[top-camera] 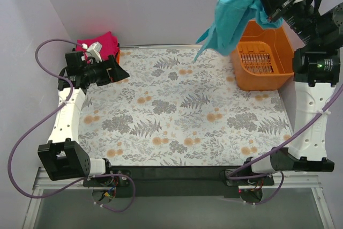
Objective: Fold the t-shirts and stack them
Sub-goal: Move the tshirt to the center of the board
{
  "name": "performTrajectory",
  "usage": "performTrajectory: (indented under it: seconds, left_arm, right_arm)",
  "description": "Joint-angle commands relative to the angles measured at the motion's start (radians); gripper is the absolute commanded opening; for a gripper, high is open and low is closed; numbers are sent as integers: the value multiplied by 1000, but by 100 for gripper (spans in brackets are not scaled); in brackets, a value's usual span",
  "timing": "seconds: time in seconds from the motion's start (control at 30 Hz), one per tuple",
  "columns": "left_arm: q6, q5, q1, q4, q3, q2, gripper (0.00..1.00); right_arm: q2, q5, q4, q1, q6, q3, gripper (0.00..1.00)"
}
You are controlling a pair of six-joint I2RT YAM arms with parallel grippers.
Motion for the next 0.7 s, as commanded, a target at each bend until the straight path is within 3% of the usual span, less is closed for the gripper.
performTrajectory:
  seconds: [0.0, 0.23, 0.5, 0.53, 0.6, 0.63, 0.67]
  left_arm:
    - [-16, 39, 19, -3, 15, -45, 98]
    - [-9, 59, 37, 4, 3, -77, 98]
    - [42, 83, 45, -8, 15, -86, 98]
    - [49, 88, 45, -8, 14, -91, 98]
    - [68, 107, 45, -7, -9, -99, 98]
    - [77, 111, 45, 4, -23, -108, 98]
    - [79, 114, 45, 10, -35, -112, 98]
  right_arm:
    - [16, -38, 174, 79, 79, -6, 1]
    - [-39, -95, 169, 228, 63, -226, 1]
    - [-188, -51, 68, 441, -97, -669, 1]
    - [-196, -41, 54, 473, -115, -714, 12]
    - [-189, -20, 27, 518, -178, -788, 45]
    - [-175, -6, -25, 561, -197, -814, 86]
    - [-156, 8, -57, 575, -229, -808, 98]
